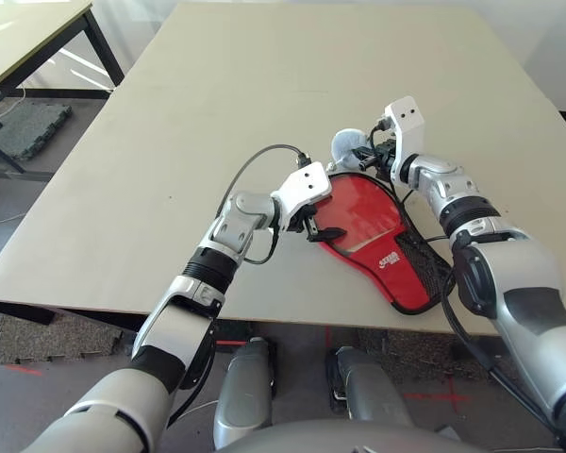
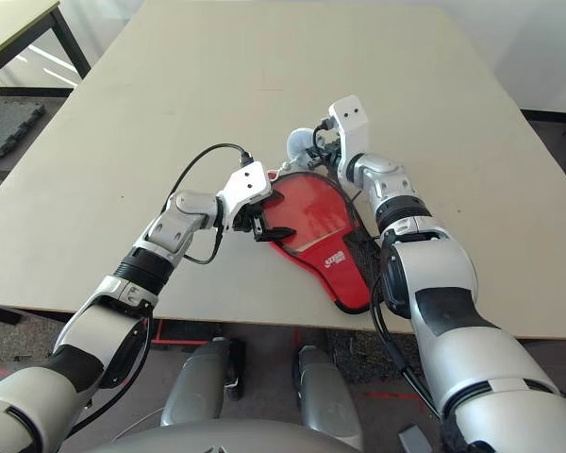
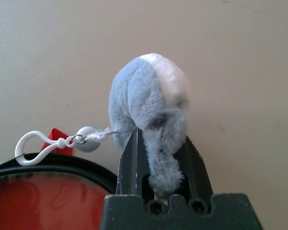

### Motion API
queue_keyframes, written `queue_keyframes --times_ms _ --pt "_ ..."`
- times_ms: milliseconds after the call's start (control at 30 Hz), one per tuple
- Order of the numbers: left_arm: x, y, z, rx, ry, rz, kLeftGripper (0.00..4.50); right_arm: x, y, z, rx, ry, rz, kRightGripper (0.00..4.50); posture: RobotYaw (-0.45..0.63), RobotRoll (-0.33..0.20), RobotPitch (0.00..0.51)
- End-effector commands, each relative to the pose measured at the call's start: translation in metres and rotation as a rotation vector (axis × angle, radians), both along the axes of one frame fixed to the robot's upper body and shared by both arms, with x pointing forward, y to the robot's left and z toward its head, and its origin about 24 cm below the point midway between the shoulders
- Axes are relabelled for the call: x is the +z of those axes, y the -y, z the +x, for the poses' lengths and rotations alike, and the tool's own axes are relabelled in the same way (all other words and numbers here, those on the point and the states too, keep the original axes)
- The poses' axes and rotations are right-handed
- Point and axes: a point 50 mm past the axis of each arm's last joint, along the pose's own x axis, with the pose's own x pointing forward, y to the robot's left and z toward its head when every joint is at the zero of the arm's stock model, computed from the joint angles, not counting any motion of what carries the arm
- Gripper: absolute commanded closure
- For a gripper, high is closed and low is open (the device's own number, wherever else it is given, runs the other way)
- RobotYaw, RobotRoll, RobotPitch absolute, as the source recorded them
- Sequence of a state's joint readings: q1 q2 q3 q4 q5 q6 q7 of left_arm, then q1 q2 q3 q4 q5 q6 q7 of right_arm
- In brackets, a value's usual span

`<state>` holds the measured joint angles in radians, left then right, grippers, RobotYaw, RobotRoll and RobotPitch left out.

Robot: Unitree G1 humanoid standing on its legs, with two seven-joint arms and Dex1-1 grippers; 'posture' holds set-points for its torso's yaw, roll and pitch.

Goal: Store the ping-pong paddle in its case and zip it.

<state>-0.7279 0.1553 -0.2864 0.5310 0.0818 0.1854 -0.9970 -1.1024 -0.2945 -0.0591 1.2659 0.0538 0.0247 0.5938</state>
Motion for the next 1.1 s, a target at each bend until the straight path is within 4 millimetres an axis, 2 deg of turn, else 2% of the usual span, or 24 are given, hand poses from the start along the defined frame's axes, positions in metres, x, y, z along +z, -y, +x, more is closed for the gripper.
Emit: queue_keyframes --times_ms 33,300,533,800,1100 --pt "-0.031 0.001 -0.013 -0.007 -0.107 0.073 0.00 0.007 0.006 0.003 -0.060 0.028 0.016 4.49 0.18 0.000 0.183" --pt "-0.033 0.006 -0.017 -0.014 -0.119 0.063 0.00 0.017 0.026 0.005 -0.173 0.064 0.023 4.49 0.18 0.000 0.185" --pt "-0.034 0.008 -0.016 -0.016 -0.122 0.066 0.00 0.016 0.062 -0.001 -0.270 0.072 0.002 4.49 0.15 0.000 0.190" --pt "-0.033 0.012 -0.013 -0.038 -0.094 0.084 0.00 0.008 0.112 -0.019 -0.359 0.055 -0.014 4.49 0.09 0.000 0.185" --pt "-0.031 0.019 -0.009 -0.050 -0.090 0.074 0.00 0.000 0.145 -0.041 -0.305 0.027 -0.035 4.49 0.05 0.000 0.192"
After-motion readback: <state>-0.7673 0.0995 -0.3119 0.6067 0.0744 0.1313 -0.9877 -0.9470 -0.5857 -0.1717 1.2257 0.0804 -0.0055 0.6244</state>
